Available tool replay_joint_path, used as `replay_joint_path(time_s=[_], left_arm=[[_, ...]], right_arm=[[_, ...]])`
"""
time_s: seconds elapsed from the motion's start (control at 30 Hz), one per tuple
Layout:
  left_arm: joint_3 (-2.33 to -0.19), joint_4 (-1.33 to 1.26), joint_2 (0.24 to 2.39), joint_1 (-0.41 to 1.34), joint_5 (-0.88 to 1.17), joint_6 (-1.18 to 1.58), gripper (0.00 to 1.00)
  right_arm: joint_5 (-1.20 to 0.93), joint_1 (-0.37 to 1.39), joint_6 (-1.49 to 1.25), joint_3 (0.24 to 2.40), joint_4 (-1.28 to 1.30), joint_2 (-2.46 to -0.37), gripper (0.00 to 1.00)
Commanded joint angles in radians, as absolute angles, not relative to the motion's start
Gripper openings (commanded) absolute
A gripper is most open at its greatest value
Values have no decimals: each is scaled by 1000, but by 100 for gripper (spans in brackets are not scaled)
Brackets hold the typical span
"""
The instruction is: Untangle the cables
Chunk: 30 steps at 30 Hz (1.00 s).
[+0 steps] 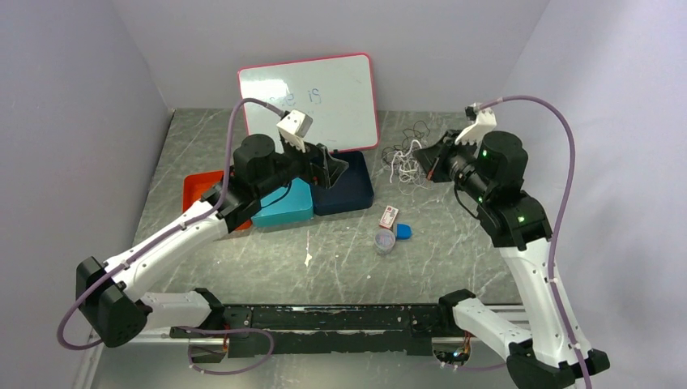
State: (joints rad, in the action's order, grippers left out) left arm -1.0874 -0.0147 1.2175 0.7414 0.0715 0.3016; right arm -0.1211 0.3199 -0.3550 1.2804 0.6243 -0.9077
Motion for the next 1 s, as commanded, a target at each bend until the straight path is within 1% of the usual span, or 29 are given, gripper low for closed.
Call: replay_joint_path(time_s=[0.0, 0.2, 0.37, 0.53, 0.6, 0.7, 0.8, 0.97], left_arm=[[-1122, -123, 1228, 740, 166, 246, 97], [-1037, -199, 1174, 741, 177, 259, 95], [-944, -241, 1092, 741, 176, 282, 94], [-920, -224, 1052, 742, 190, 263, 94], [-917, -237, 1050, 742, 208, 255, 94], [-935, -289, 1084, 744, 251, 246, 92], [-960, -355, 1166, 760, 290, 241, 88], [-992, -505, 1299, 837, 248, 242, 88]], right_arm=[[-182, 319, -349, 1407, 662, -949, 0], [-222, 318, -382, 1555, 684, -980, 0], [-192, 318, -356, 1773, 742, -1030, 0], [-216, 316, -352, 1997, 790, -1114, 0], [-231, 315, -366, 2041, 795, -1140, 0], [-238, 315, -388, 2006, 756, -1127, 0], [-220, 315, -412, 1935, 712, -1096, 0], [-219, 314, -475, 1831, 622, -1057, 0]])
